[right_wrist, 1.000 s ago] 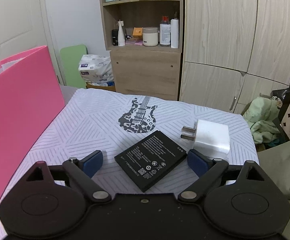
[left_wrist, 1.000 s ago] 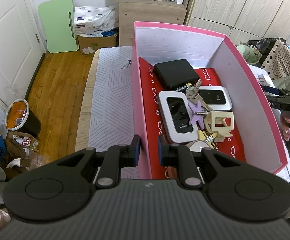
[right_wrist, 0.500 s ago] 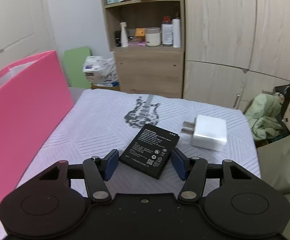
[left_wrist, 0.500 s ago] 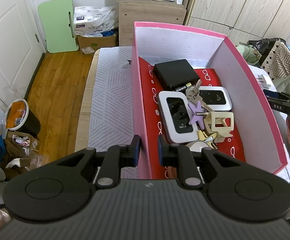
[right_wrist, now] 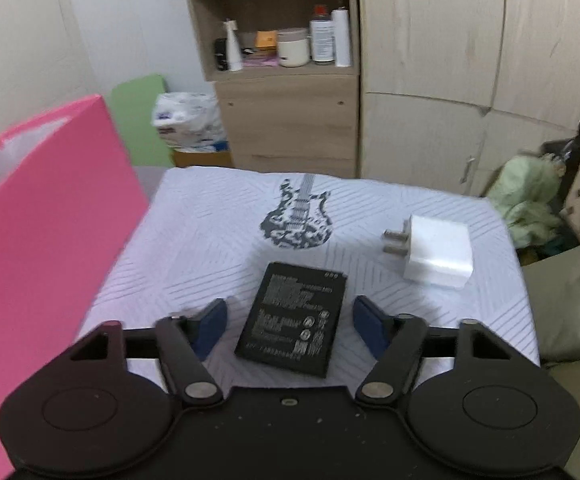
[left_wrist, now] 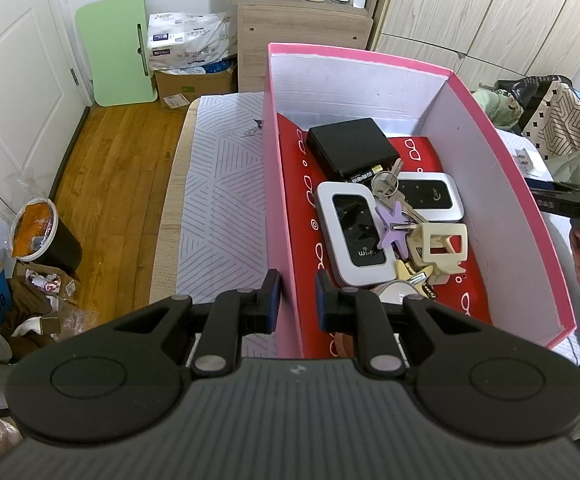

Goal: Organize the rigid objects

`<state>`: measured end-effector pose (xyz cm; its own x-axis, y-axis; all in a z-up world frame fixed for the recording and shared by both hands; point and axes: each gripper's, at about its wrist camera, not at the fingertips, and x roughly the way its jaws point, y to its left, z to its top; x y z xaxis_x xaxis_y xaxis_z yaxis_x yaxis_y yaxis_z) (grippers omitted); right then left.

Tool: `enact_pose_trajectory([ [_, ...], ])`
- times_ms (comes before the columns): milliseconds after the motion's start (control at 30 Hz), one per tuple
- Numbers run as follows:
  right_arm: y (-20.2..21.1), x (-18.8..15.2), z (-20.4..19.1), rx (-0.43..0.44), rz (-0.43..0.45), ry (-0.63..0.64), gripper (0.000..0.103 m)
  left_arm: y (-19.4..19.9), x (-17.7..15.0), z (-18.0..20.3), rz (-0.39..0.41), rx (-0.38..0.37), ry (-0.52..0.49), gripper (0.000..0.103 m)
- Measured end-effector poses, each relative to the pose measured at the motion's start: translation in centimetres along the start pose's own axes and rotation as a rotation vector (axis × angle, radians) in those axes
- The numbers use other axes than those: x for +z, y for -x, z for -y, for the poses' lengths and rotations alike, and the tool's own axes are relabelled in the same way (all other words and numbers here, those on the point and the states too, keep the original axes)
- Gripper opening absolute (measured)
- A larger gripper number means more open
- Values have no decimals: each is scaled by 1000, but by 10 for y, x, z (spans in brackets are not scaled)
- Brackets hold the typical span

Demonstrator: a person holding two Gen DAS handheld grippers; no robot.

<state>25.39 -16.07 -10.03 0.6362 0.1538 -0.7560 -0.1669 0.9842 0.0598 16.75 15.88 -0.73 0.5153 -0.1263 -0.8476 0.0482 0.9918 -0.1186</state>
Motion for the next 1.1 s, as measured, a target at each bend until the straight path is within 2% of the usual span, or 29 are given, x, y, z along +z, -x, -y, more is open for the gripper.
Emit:
enact_pose_trajectory([
  [33,-1,2,-3,-13,-1,15,58,0,0,0,0,0,0,16],
  [233,2,3,8,42,-19,-63,57,0,-1,0,1,-3,-2,16],
  [367,0,0,-2,15,-13,30,60,0,-1,0,1,-5,-2,16],
  [467,1,0,-3,4,0,25,56,0,-1,-1,0,-7,0,16],
  [600,5,-1,2,21,6,-50,56,0,0,-3,-2,-10,8,16],
  [767,14,-6,16,142,13,-197,56,0,0,-2,-1,-10,7,16],
  [967,39,-9,12,226,64,-228,55,0,1,0,-1,-6,-1,16],
  [1000,43,-9,10,232,73,-222,31,0,1,0,-1,-6,0,16],
  [1033,49,-8,7,253,86,-212,17,0,1,0,0,-7,2,16],
  [1100,59,-7,3,281,109,-206,13,0,0,-1,1,-11,6,16],
])
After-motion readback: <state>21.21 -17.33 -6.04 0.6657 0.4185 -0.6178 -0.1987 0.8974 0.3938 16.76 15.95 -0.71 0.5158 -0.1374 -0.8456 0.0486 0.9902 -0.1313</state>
